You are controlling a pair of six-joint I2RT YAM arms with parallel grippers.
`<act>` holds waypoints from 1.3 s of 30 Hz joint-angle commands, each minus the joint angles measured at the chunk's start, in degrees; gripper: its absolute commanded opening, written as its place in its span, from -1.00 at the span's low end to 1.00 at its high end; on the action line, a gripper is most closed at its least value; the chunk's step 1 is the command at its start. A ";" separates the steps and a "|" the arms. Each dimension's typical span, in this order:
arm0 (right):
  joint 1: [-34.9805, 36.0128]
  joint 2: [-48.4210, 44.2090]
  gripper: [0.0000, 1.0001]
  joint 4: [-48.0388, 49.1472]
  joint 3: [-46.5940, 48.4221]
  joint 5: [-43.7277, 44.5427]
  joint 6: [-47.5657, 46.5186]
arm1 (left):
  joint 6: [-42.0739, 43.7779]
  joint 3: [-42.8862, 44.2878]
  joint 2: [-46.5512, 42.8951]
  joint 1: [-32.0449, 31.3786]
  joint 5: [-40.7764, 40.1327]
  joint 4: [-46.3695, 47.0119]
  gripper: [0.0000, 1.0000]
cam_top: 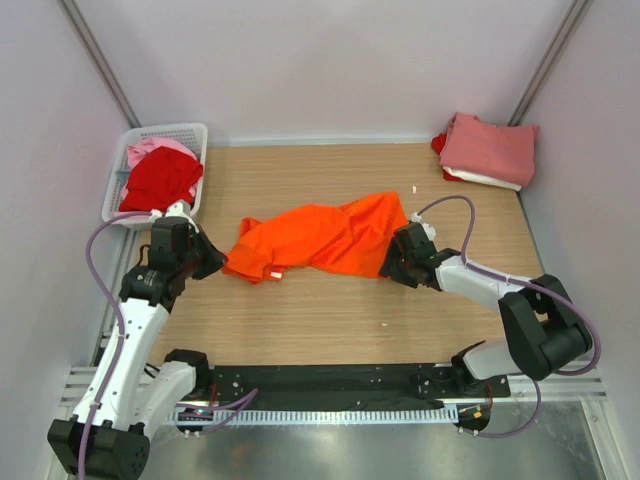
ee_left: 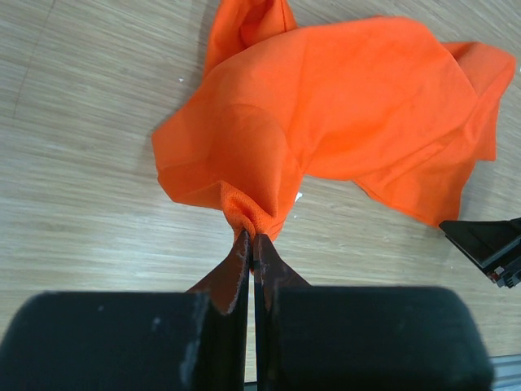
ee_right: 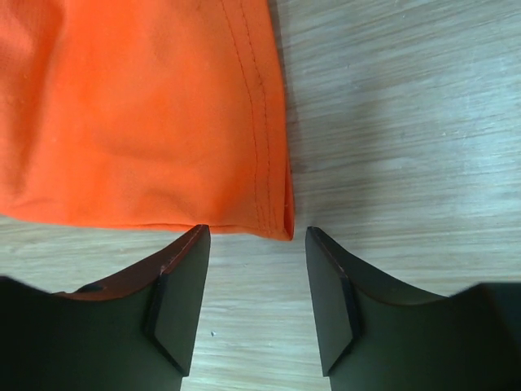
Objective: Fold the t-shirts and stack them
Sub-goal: Flatten the tshirt out
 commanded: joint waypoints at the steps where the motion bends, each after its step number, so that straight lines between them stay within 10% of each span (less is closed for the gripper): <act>1: -0.79 1.81 0.11 1.96 2.24 0.32 -0.42 | 1.31 0.02 -0.50 0.12 0.84 2.19 -1.00; 12: -2.99 2.00 -0.97 4.86 1.72 -3.36 -1.83 | 1.31 0.46 -0.59 0.12 0.14 1.75 -0.99; 24: -3.61 -32.26 -0.97 -16.31 23.65 -3.79 -11.22 | 6.23 24.53 -7.69 0.12 3.90 -9.50 -1.00; 39: -3.61 -62.08 -0.98 -22.98 58.11 -2.31 -20.02 | 10.89 57.40 -19.23 0.12 15.08 1.31 -1.00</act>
